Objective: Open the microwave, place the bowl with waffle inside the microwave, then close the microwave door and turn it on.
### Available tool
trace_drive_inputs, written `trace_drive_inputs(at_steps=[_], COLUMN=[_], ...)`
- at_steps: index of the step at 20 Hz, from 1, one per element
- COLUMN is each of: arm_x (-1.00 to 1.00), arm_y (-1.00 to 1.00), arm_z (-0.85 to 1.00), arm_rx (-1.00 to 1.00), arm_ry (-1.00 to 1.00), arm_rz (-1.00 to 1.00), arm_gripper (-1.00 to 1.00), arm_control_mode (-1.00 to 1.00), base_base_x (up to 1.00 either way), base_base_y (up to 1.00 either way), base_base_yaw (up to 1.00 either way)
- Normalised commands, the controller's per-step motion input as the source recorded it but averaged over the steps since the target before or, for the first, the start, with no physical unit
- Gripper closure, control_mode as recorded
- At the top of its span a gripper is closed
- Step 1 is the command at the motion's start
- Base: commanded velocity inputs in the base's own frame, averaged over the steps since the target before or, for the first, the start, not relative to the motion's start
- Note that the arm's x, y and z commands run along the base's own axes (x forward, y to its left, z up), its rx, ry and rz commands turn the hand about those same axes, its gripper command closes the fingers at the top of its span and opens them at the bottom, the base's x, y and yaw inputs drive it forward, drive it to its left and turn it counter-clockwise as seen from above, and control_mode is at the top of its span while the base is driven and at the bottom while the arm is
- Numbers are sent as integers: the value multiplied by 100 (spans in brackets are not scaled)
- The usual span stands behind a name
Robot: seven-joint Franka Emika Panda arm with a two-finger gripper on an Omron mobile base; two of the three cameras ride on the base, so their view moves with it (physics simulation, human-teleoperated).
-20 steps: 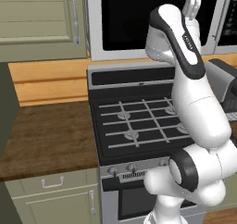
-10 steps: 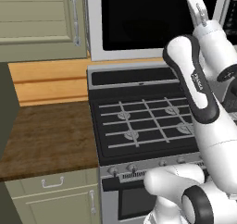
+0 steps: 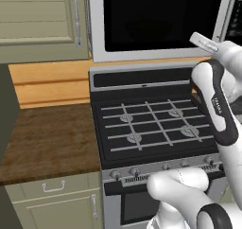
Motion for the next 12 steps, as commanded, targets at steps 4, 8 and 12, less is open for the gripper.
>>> trace_drive_inputs(at_steps=[4,8,12], arm_x=[26,2,0], arm_y=[-100,-92,-86], arm_z=[-8,-36,-100], arm_rx=[-41,-33,-23], arm_ry=[37,10,-7], arm_rz=[1,4,0], arm_gripper=[-100,-100,-100], arm_control_mode=[-100,-100,-100], base_base_x=[0,0,0], base_base_y=[0,0,0], base_base_yaw=[0,0,0])
